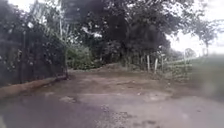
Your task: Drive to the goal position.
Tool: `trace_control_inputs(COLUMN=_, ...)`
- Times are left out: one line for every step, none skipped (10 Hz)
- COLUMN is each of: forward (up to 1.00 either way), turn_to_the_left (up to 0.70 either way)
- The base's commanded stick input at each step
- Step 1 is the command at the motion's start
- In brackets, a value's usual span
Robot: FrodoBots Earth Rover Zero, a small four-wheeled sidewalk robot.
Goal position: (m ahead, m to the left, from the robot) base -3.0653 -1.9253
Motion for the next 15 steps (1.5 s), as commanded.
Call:
trace_control_inputs(forward=0.0, turn_to_the_left=-0.5)
trace_control_inputs(forward=0.0, turn_to_the_left=-0.5)
trace_control_inputs(forward=0.0, turn_to_the_left=-0.5)
trace_control_inputs(forward=0.0, turn_to_the_left=-0.5)
trace_control_inputs(forward=0.0, turn_to_the_left=-0.5)
trace_control_inputs(forward=0.0, turn_to_the_left=-0.5)
trace_control_inputs(forward=0.0, turn_to_the_left=-0.5)
trace_control_inputs(forward=0.0, turn_to_the_left=-0.5)
trace_control_inputs(forward=0.0, turn_to_the_left=-0.5)
trace_control_inputs(forward=0.0, turn_to_the_left=-0.5)
trace_control_inputs(forward=0.0, turn_to_the_left=-0.5)
trace_control_inputs(forward=0.0, turn_to_the_left=-0.5)
trace_control_inputs(forward=0.0, turn_to_the_left=-0.5)
trace_control_inputs(forward=0.0, turn_to_the_left=-0.5)
trace_control_inputs(forward=0.0, turn_to_the_left=-0.5)
